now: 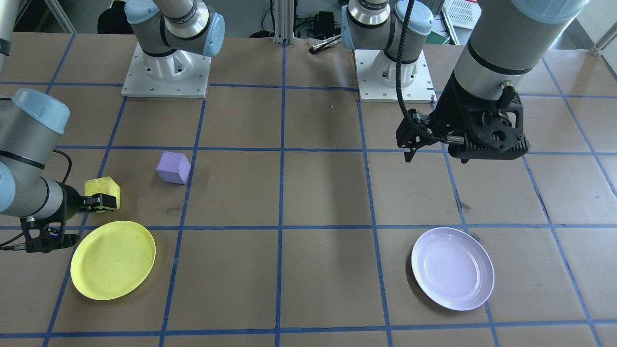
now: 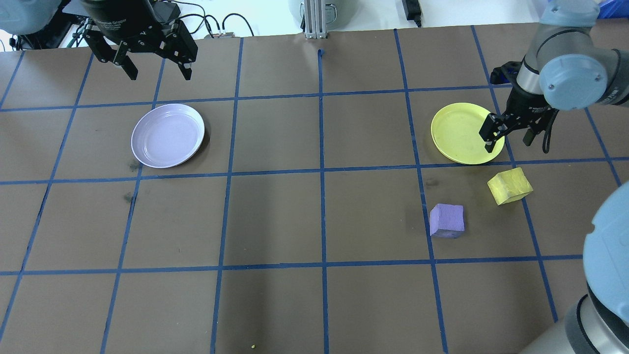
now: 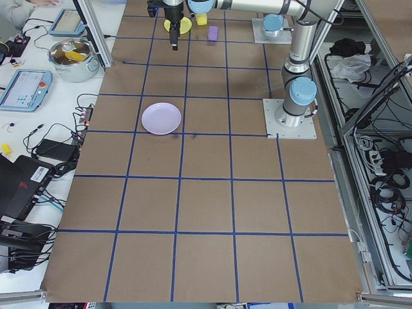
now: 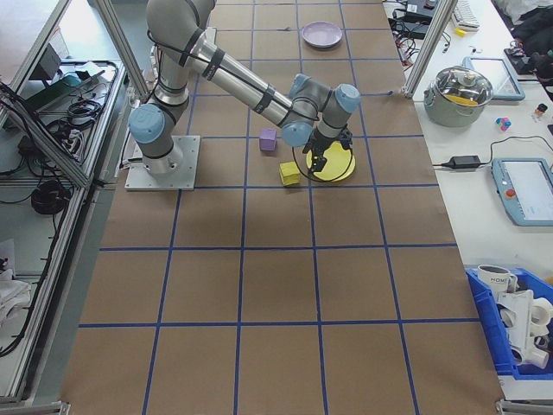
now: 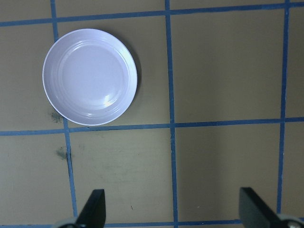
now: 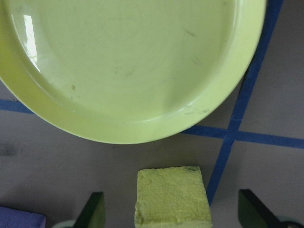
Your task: Sort blocks by color into plates
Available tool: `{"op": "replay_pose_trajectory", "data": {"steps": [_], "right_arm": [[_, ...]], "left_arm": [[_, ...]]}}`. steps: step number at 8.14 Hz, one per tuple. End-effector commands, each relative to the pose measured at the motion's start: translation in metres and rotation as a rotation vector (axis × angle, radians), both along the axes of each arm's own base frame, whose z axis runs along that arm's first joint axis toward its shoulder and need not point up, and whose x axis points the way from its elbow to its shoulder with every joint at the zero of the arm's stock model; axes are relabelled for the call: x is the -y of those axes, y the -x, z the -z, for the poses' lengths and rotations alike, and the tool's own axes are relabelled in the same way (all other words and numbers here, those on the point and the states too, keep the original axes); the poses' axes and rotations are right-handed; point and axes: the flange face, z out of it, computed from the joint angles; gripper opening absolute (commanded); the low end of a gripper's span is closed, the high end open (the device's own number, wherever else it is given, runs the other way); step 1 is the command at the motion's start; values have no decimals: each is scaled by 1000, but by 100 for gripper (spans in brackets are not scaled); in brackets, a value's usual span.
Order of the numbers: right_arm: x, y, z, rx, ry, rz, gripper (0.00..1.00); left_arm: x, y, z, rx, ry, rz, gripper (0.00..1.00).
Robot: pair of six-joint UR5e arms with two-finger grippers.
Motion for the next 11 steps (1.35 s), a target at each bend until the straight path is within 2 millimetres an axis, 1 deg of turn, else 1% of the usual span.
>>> {"op": "replay_pose_trajectory", "data": {"steps": [1, 2, 5, 7, 8, 9, 10, 11], "right_arm": [[-16, -4, 23, 13, -62, -16, 100], [-24, -1, 28, -17, -111, -38, 100], [-40, 0, 43, -53, -169, -46, 100], [-43, 0, 48, -46, -182, -49, 100], [-44, 1, 49, -45, -182, -39, 64], [-46, 2, 48, -40, -191, -30, 10], [-46, 2, 48, -36, -195, -29, 0], [-42, 2, 41, -36, -175, -23, 0]], "left_arm": [[0, -1, -2, 2, 6, 0, 100], [-1, -1, -4, 2, 9, 0, 100], [-1, -2, -2, 3, 6, 0, 100], [-1, -2, -3, 2, 7, 0, 100], [-1, -2, -2, 2, 6, 0, 100], [-1, -2, -2, 3, 6, 0, 100], [-1, -1, -2, 2, 6, 2, 100], [-1, -1, -3, 0, 7, 2, 100]]}}
